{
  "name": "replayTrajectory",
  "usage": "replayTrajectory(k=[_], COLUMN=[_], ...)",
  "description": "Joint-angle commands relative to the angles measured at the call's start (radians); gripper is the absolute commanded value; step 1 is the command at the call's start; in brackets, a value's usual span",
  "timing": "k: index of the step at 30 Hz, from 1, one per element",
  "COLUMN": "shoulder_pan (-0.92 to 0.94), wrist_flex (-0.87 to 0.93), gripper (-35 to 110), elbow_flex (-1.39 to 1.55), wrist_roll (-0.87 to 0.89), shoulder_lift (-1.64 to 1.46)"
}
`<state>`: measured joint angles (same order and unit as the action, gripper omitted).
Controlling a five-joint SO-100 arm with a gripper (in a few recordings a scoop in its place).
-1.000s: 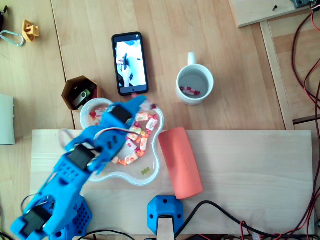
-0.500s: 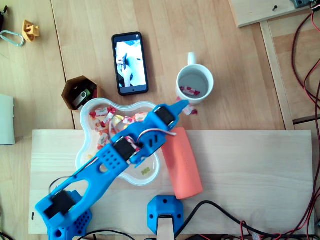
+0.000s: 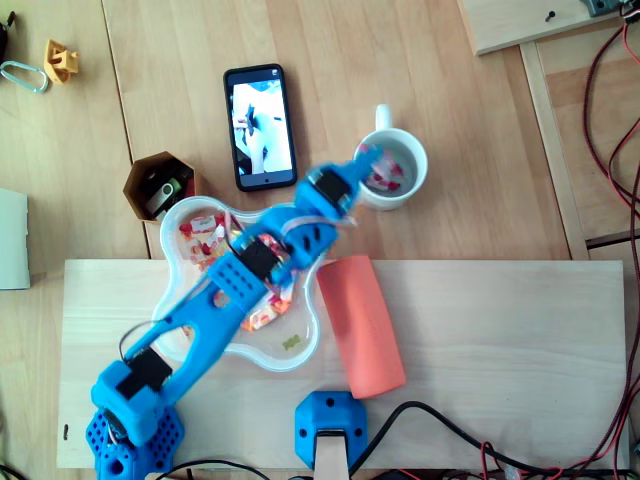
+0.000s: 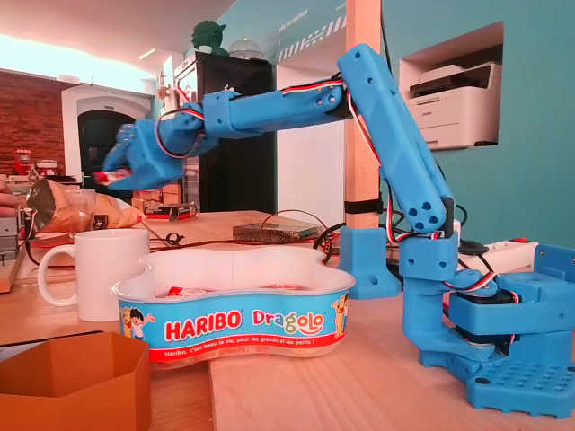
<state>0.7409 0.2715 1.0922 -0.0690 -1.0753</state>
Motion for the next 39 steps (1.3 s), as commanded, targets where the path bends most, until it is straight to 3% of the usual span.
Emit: replayTrajectory(k=[1,39], shoulder_pan=[-0.015,0.066], wrist_flex=[-0.025,-0.02], gripper=[-4,-3], elbow_flex=[-0.087,-0.1], wrist_roll=[-0.006,-0.02], shoulder_lift=[-0.011,0.095])
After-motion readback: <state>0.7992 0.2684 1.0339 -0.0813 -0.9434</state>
